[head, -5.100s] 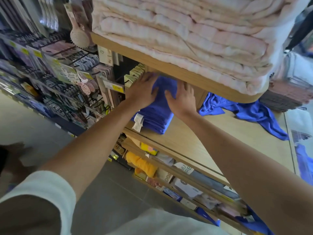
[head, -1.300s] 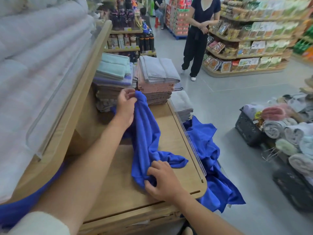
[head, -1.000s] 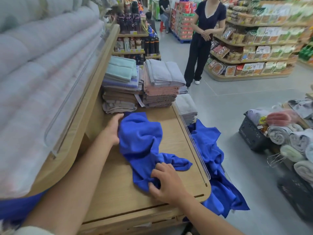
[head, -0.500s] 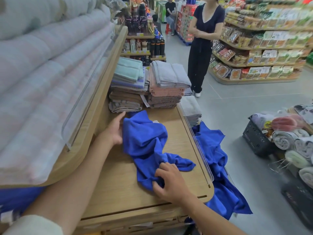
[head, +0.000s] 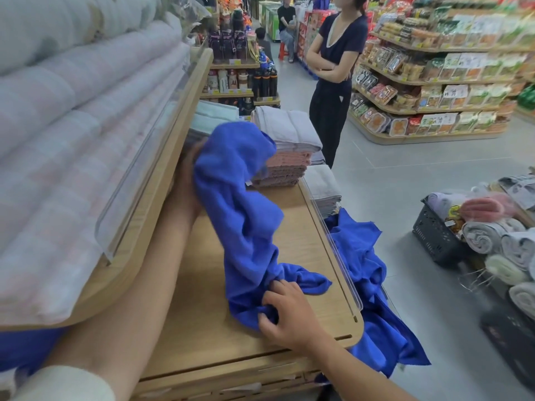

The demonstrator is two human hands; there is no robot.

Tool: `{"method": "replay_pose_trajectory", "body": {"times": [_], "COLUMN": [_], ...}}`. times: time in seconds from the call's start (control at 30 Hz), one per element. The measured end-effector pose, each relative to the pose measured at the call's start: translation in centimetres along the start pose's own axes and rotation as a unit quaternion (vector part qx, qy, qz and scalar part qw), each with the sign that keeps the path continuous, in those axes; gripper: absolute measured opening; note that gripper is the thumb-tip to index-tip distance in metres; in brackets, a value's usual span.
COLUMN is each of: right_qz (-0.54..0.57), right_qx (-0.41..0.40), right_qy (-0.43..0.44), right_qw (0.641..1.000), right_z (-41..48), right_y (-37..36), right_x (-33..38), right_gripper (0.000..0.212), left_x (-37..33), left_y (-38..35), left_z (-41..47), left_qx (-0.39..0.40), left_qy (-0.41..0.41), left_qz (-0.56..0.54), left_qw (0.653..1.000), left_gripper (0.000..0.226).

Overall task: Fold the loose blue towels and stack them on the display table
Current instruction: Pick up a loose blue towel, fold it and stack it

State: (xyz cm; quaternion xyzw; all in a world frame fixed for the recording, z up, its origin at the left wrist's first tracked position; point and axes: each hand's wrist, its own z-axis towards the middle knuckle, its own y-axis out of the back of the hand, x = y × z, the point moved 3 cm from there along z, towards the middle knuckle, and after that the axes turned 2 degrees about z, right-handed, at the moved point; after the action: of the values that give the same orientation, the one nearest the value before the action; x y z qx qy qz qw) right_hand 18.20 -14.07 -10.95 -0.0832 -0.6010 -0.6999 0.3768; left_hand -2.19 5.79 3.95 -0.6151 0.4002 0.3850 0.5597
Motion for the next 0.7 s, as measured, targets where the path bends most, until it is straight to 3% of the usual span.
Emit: {"method": "replay_pose_trajectory", "body": {"times": [0.03,0.1,0.17,0.27,0.43,0.5,0.6,0.7], "right_qz": [-0.001,-0.001,0.002,0.001,-0.011,-0.014,-0.014,-0.015], "right_qx": [0.002,0.003,-0.003,-0.003,-0.003,-0.004,-0.006,-0.008], "right_qy": [0.001,0.003,0.007,0.009,0.006,0.009,0.009,0.011], "right_qw": [1.0,1.0,1.0,1.0,1.0,1.0,1.0,1.0], "right_z": [0.0,0.1,0.2,0.1,0.2,0.2,0.1,0.0], "right_y": [0.0,-0.1,0.0,-0.1,-0.1,-0.1,-0.1,-0.2], "right_x": [0.0,0.0,0.0,-0.1,-0.1,0.0,0.0,0.0], "right_gripper": [0.023,0.023,0.025,0.026,0.026,0.025,0.024,0.025], "left_x": [1.2,4.1,6.5,8.8,9.1,9.4,10.6,11.9], "left_y": [0.5,0.9,1.8,3.4,3.4,2.8,2.5,2.7], "left_z": [-0.3,-1.3,-2.3,-3.3,-3.3,-2.8,-1.9,-1.3], "left_qx": [-0.01,0.075,0.115,0.139,0.164,0.139,0.052,0.022], "left_qy": [0.06,0.199,0.255,0.228,0.166,0.151,0.159,0.133], "left_qz": [0.061,0.104,0.218,0.418,0.612,0.621,0.557,0.571], "left_qw": [0.996,0.972,0.935,0.868,0.755,0.756,0.813,0.81], "left_gripper": [0.043,0.041,0.044,0.041,0.026,0.037,0.049,0.033]}}
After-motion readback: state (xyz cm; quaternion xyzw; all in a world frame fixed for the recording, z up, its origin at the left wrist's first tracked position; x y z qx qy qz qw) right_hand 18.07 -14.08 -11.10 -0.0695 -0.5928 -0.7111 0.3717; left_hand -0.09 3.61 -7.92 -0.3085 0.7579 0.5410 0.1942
